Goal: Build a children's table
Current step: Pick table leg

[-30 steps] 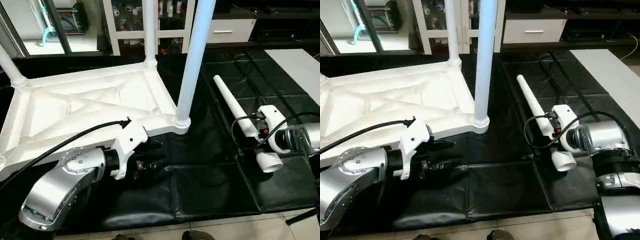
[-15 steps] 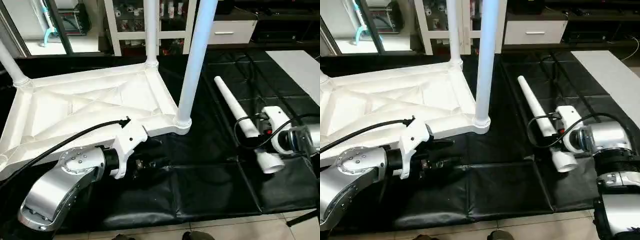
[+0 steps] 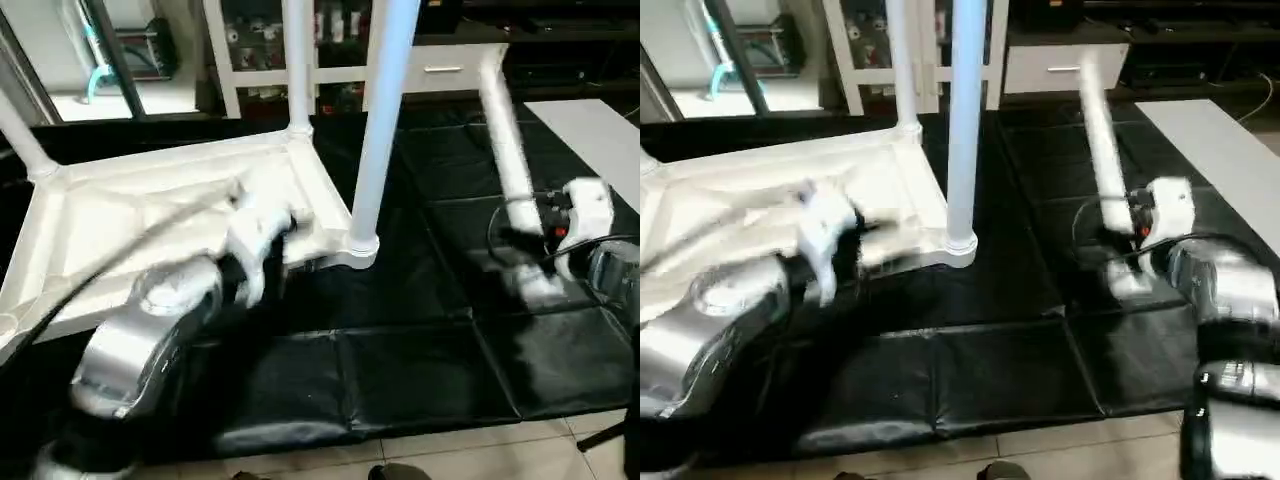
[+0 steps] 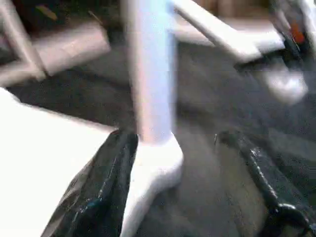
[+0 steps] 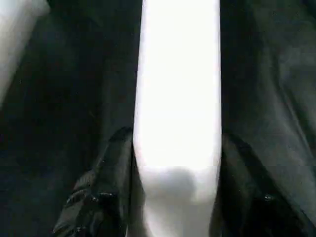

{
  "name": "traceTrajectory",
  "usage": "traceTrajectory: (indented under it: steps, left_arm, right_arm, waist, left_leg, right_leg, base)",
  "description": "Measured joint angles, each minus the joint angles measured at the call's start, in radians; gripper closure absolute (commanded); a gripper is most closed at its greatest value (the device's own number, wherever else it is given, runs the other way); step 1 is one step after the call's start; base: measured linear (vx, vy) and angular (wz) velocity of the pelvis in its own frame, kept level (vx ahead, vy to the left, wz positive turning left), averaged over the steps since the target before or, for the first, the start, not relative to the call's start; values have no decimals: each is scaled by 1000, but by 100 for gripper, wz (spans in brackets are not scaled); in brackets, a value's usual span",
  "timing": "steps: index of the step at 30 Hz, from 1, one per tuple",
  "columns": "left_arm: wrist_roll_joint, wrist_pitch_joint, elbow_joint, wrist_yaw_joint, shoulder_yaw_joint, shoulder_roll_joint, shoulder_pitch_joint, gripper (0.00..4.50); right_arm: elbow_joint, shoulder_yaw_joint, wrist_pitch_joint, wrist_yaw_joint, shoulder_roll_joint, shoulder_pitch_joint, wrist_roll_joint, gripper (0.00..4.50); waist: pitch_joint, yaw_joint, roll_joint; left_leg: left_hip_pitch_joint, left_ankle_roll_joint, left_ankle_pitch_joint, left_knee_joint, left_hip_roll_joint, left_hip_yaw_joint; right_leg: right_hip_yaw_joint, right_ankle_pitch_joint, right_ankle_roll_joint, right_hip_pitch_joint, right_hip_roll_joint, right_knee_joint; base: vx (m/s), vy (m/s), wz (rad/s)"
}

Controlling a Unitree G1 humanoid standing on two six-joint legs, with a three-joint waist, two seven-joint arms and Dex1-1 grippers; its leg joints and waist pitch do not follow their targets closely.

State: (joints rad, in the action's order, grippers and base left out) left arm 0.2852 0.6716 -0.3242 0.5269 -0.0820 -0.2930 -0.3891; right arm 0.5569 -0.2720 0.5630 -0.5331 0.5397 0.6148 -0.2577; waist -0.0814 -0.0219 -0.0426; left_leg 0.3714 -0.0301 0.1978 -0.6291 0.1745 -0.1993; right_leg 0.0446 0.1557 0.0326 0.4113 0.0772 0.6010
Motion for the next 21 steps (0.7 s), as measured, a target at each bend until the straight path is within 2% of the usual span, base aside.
traceTrajectory:
  steps: [4,5,8,11,14,16,18,19,21]
  left_arm:
    - [92,-23,8,-102,127,116,-109,129]
    - [121,-24,8,-120,150,137,-134,111]
    - [206,-27,6,-160,203,187,-207,93]
    - [263,-15,-10,-169,232,207,-264,72]
    - [275,-6,-18,-175,245,213,-305,52]
    - [277,1,-8,-197,264,203,-343,34]
    - [270,-2,7,-220,285,184,-390,25]
    - [267,-4,11,-227,286,181,-399,16]
    - [252,-16,38,-248,282,163,-432,3]
  right_arm:
    - [-315,-65,-217,-3,-95,-33,-81,262]
    - [-383,-72,-262,-5,-109,-34,-100,262]
    - [-562,-95,-390,6,-165,-47,-142,262]
    - [-642,-109,-462,38,-203,-81,-146,262]
    - [-667,-111,-491,44,-215,-106,-146,262]
    - [-716,-81,-504,15,-227,-131,-146,262]
    - [-764,-15,-516,-32,-225,-153,-144,262]
    - [-771,-1,-519,-42,-224,-156,-142,262]
    - [-810,73,-531,-88,-223,-188,-139,262]
  waist:
    - [1,0,-2]
    - [1,1,-1]
    - [5,5,4]
    - [9,6,9]
    - [9,2,9]
    - [9,0,9]
    - [9,-4,9]
    - [9,-3,10]
    - [11,0,14]
  left_leg:
    - [5,1,0,-2,1,0]
    - [5,1,0,-3,1,0]
    - [6,1,0,-3,3,1]
    - [10,1,-1,-4,2,1]
    - [13,4,-1,-5,1,1]
    - [15,4,-1,-5,1,1]
    - [13,4,-1,-5,1,1]
    - [13,4,-1,-5,1,2]
    - [13,4,-1,-5,1,3]
  right_leg:
    - [0,-8,-9,6,0,1]
    - [1,-8,-10,6,0,1]
    - [3,-7,-11,6,0,1]
    - [2,-7,-12,6,0,-1]
    - [1,-7,-13,6,0,-6]
    - [0,-7,-13,8,0,-6]
    - [1,-7,-14,7,0,-5]
    - [1,-8,-15,7,0,-6]
    - [2,-9,-20,7,0,-6]
  base:
    - [0,0,0]
    - [0,0,0]
    - [0,0,0]
    - [0,0,0]
    - [0,0,0]
    - [0,0,0]
    - [0,0,0]
    - [0,0,0]
    - [0,0,0]
